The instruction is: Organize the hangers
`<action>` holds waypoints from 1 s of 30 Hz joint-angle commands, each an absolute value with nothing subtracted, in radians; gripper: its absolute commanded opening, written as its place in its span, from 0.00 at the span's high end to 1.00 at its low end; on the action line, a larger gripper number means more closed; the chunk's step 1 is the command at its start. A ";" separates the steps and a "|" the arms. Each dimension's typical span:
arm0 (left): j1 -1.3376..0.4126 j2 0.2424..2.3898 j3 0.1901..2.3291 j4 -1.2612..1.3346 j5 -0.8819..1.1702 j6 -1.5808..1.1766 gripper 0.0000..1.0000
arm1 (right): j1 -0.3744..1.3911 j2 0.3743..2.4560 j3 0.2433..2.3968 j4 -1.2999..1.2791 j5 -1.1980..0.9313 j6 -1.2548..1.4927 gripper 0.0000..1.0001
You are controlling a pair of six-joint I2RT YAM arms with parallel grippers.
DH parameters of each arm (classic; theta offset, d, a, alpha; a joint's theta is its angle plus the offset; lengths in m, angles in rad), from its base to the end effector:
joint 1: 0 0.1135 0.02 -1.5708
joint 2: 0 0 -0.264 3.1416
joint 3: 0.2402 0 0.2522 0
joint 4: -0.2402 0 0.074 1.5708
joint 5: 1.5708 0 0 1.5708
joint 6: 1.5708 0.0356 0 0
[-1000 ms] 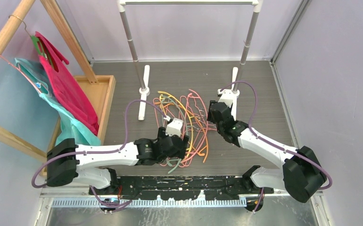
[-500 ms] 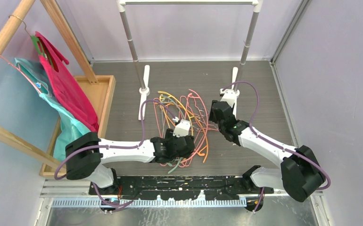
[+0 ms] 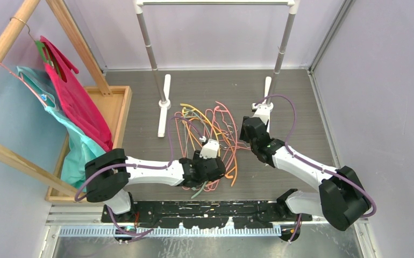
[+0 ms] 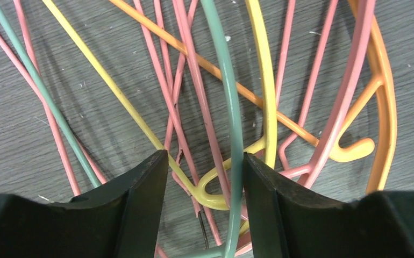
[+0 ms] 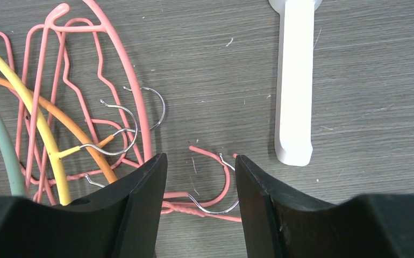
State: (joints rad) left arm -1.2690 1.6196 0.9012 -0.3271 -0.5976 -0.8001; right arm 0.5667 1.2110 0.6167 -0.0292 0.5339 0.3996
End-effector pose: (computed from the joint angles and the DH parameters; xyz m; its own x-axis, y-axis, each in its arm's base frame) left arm 0.1109 -0.2888 0.1716 -0.6853 0.2059 -0.6986 0.3070 0.9515 -0.0206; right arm 0.2194 0.1182 0.2120 -0.4980 0.0801 -0.8635 0.0870 0.9953 0.0421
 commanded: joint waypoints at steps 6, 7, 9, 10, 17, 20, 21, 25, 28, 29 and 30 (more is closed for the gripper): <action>-1.272 1.627 0.939 -0.318 -0.629 -0.811 0.69 | 0.558 1.194 0.615 0.027 0.536 0.411 0.44; -1.272 1.629 0.938 -0.317 -0.627 -0.813 0.70 | 0.558 1.193 0.616 0.027 0.535 0.411 0.44; -1.272 1.631 0.934 -0.313 -0.625 -0.813 0.73 | 0.558 1.193 0.615 0.028 0.537 0.411 0.45; -1.272 1.631 0.930 -0.309 -0.624 -0.813 0.78 | 0.558 1.190 0.615 0.027 0.537 0.411 0.44; -1.273 1.567 0.925 -0.331 -0.623 -0.767 1.00 | 0.557 1.175 0.606 0.027 0.547 0.411 0.45; -1.273 1.462 0.936 -0.352 -0.620 -0.711 1.00 | 0.557 1.169 0.602 0.028 0.552 0.411 0.45; -1.273 1.425 0.938 -0.354 -0.617 -0.689 1.00 | 0.557 1.169 0.602 0.027 0.553 0.411 0.44; -1.272 1.285 0.938 -0.345 -0.615 -0.623 1.00 | 0.555 1.169 0.597 0.029 0.557 0.413 0.44; -1.268 1.196 0.939 -0.330 -0.615 -0.576 1.00 | 0.555 1.167 0.596 0.030 0.562 0.415 0.45; -1.263 1.182 0.942 -0.331 -0.616 -0.567 1.00 | 0.554 1.167 0.595 0.031 0.563 0.417 0.45; -1.257 1.174 0.943 -0.332 -0.617 -0.564 1.00 | 0.554 1.166 0.594 0.032 0.562 0.418 0.45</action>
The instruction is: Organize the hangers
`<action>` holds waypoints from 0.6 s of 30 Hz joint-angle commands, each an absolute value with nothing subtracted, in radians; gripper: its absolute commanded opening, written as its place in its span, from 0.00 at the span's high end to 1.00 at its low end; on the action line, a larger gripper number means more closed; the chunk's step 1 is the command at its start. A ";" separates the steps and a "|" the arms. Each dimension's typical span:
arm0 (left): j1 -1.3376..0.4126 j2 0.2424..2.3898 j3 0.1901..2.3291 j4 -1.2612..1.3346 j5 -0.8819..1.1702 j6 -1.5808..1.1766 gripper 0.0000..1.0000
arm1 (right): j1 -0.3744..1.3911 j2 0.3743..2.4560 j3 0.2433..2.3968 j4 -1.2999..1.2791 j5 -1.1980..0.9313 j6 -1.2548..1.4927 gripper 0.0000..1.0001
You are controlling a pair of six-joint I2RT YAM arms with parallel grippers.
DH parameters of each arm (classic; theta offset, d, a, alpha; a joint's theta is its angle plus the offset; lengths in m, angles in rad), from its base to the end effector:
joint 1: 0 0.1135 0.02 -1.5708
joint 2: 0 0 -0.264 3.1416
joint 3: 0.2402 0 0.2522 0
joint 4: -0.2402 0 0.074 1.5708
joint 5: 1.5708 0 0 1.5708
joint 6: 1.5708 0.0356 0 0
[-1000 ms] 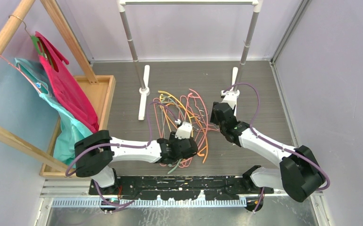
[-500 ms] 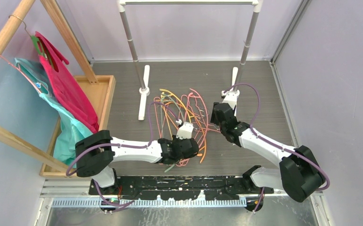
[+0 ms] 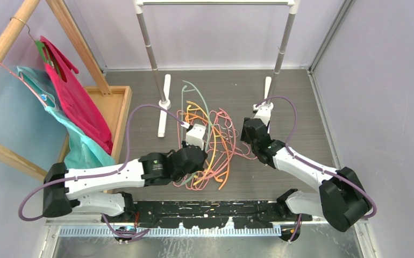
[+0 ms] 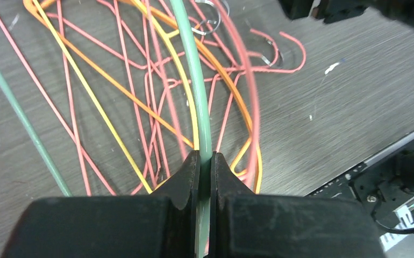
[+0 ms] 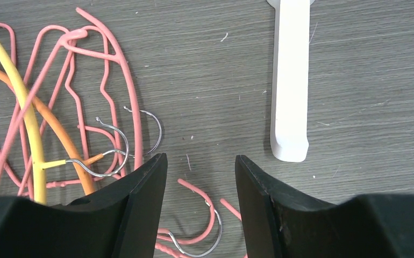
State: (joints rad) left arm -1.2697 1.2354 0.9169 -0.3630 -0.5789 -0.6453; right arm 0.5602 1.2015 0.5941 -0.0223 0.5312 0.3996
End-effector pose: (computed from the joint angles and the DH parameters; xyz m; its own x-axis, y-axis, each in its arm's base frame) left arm 0.0972 -0.2474 0.2777 -0.5543 0.0873 -0.8278 0.4256 0.8843 -0.1917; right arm 0.2169 0.1147 0.2075 -0.5029 0.0805 -0.8606 0.0916 0.9950 0.0396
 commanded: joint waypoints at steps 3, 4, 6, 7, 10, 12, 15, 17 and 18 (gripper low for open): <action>-1.238 1.155 0.927 -0.327 -0.618 -0.564 1.00 | 0.554 1.169 0.594 0.033 0.547 0.422 0.45; -1.233 1.150 0.915 -0.320 -0.619 -0.568 1.00 | 0.554 1.171 0.595 0.035 0.544 0.422 0.45; -1.228 1.134 0.894 -0.299 -0.630 -0.575 1.00 | 0.554 1.175 0.593 0.034 0.544 0.422 0.45; -1.225 1.123 0.887 -0.286 -0.636 -0.574 1.00 | 0.554 1.176 0.592 0.035 0.546 0.422 0.45; -1.199 1.088 0.892 -0.221 -0.638 -0.526 1.00 | 0.554 1.176 0.591 0.036 0.545 0.422 0.45; -1.139 1.079 0.931 -0.178 -0.561 -0.492 1.00 | 0.554 1.178 0.593 0.037 0.543 0.422 0.45; -1.011 1.098 1.003 -0.114 -0.373 -0.486 1.00 | 0.554 1.180 0.598 0.035 0.543 0.421 0.45; -0.946 1.138 1.074 -0.086 -0.272 -0.484 1.00 | 0.554 1.179 0.605 0.029 0.548 0.422 0.45; -0.923 1.161 1.115 -0.080 -0.235 -0.475 1.00 | 0.554 1.175 0.611 0.023 0.553 0.422 0.45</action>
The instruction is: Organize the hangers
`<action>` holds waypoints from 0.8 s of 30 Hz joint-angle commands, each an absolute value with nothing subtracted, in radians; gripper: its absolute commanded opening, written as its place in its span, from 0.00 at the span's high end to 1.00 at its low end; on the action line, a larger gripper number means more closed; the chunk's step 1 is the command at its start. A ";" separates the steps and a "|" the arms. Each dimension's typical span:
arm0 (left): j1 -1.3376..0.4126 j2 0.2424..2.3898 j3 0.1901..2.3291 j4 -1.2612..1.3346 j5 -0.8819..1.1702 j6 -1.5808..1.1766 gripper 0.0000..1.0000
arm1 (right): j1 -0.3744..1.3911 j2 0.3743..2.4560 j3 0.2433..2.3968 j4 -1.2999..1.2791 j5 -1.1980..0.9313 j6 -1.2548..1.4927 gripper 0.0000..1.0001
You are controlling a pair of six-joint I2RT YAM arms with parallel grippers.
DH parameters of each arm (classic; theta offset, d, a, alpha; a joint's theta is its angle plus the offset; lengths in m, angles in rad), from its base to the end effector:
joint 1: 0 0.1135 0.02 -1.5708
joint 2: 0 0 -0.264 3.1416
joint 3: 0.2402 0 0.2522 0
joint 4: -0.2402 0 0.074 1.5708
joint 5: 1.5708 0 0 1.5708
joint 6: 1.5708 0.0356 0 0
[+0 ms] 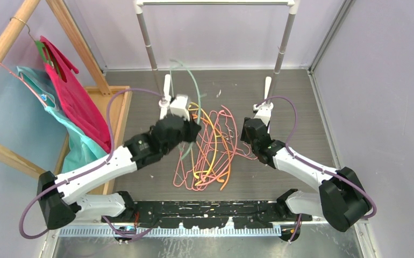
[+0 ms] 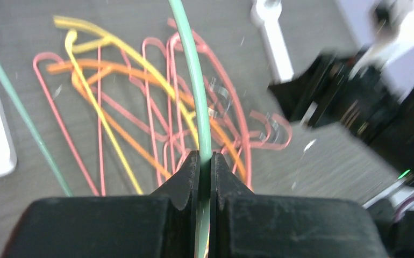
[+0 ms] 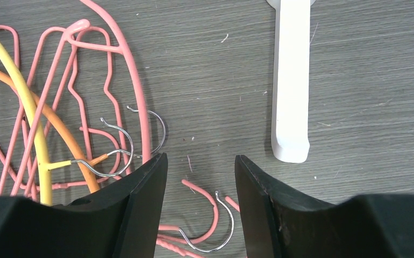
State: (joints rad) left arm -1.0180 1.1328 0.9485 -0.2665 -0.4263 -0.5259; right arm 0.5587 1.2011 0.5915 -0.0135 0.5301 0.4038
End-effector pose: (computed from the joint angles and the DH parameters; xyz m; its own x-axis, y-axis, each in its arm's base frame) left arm 0.1467 -0.2098 0.3203 -0.4887 -0.0783 -0.8689 0.3863 0.8736 -0.2960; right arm 0.2171 0.1145 0.2075 -0.4979 0.0885 -0.8627 0.0940 0.9944 0.0478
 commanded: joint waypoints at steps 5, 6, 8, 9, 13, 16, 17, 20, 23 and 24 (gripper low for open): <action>-0.869 1.299 1.308 -0.039 -0.109 -0.461 1.00 | 0.553 1.154 0.647 0.000 0.584 0.410 0.45; -0.862 1.323 1.347 -0.028 -0.086 -0.466 1.00 | 0.552 1.150 0.654 -0.003 0.591 0.406 0.45; -0.852 1.351 1.402 -0.004 -0.045 -0.468 1.00 | 0.552 1.145 0.671 -0.011 0.606 0.398 0.45; -0.849 1.363 1.428 0.005 -0.027 -0.469 1.00 | 0.552 1.143 0.675 -0.014 0.611 0.395 0.45; -0.814 1.393 1.497 0.053 0.021 -0.512 1.00 | 0.552 1.148 0.689 -0.017 0.621 0.390 0.45; -0.759 1.418 1.513 0.133 0.072 -0.600 1.00 | 0.551 1.164 0.697 -0.019 0.618 0.390 0.45; -0.741 1.428 1.515 0.163 0.091 -0.640 1.00 | 0.551 1.169 0.700 -0.022 0.618 0.390 0.45; -0.710 1.450 1.516 0.247 0.135 -0.690 1.00 | 0.551 1.178 0.703 -0.029 0.627 0.390 0.45; -0.690 1.466 1.521 0.298 0.151 -0.718 1.00 | 0.551 1.176 0.697 -0.029 0.641 0.386 0.45; -0.682 1.471 1.522 0.319 0.160 -0.735 1.00 | 0.551 1.177 0.696 -0.027 0.645 0.384 0.45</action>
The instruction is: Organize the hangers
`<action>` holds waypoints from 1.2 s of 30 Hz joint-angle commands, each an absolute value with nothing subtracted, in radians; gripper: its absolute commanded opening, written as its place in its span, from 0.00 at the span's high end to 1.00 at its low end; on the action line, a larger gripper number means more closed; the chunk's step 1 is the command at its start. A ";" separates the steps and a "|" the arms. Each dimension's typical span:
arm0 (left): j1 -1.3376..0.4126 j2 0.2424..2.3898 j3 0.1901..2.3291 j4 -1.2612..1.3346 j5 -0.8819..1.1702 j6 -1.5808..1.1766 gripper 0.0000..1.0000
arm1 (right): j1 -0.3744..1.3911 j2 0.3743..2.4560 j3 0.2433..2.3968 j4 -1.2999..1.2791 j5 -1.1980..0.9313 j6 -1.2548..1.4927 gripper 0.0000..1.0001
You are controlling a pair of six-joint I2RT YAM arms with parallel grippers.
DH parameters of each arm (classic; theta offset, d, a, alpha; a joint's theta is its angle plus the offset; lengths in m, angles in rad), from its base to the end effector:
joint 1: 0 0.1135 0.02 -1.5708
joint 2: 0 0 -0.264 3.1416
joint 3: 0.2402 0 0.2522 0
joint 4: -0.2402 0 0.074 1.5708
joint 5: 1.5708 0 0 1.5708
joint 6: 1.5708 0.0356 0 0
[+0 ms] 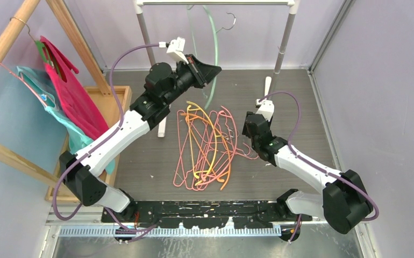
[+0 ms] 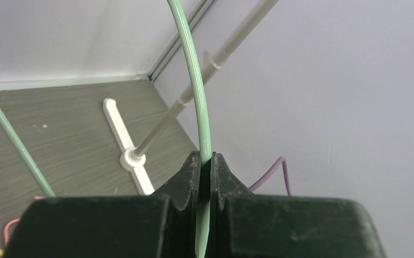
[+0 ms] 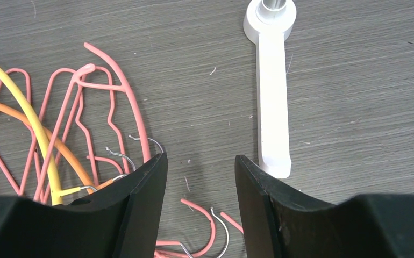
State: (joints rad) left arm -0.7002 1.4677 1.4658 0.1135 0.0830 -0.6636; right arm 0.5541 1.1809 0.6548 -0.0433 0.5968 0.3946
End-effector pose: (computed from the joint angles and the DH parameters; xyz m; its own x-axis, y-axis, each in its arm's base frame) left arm 0.2632 -0.2257 0.4478 -0.3673 -0.4932 -0.7886 0.6080 0.5143 -0.6048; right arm 0.2221 0.1139 0.2308 -0.4358 0.1043 -0.8940 0.1461 0.9883 0.0441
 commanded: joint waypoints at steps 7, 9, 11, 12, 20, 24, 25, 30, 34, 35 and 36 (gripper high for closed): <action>-0.641 1.501 1.511 0.476 0.247 -0.822 1.00 | 0.546 1.200 0.694 -0.024 0.650 0.380 0.45; -0.631 1.503 1.502 0.495 0.252 -0.841 1.00 | 0.544 1.208 0.694 -0.021 0.650 0.380 0.45; -0.616 1.510 1.495 0.519 0.254 -0.870 1.00 | 0.542 1.217 0.694 -0.018 0.649 0.381 0.45; -0.606 1.515 1.494 0.529 0.251 -0.885 1.00 | 0.542 1.220 0.696 -0.018 0.648 0.381 0.45; -0.578 1.591 1.590 0.437 0.214 -0.990 1.00 | 0.536 1.231 0.703 -0.017 0.647 0.377 0.45; -0.578 1.607 1.598 0.383 0.198 -1.019 1.00 | 0.530 1.231 0.697 -0.016 0.647 0.377 0.45; -0.578 1.613 1.608 0.360 0.203 -1.023 1.00 | 0.528 1.230 0.697 -0.016 0.648 0.377 0.45; -0.578 1.648 1.636 0.308 0.292 -1.049 1.00 | 0.525 1.236 0.692 -0.011 0.641 0.379 0.41; -0.576 1.653 1.608 0.296 0.353 -1.029 0.80 | 0.522 1.238 0.687 -0.009 0.635 0.382 0.26; -0.574 1.647 1.596 0.296 0.358 -1.016 0.78 | 0.521 1.236 0.687 -0.011 0.635 0.383 0.23; -0.572 1.638 1.584 0.293 0.362 -1.003 0.73 | 0.521 1.236 0.685 -0.008 0.635 0.383 0.22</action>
State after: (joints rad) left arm -0.5793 1.6566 1.5906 0.2867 0.2852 -1.0321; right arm 0.5259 1.2400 0.6624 -0.0441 0.6186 0.3767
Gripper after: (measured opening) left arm 0.210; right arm 0.753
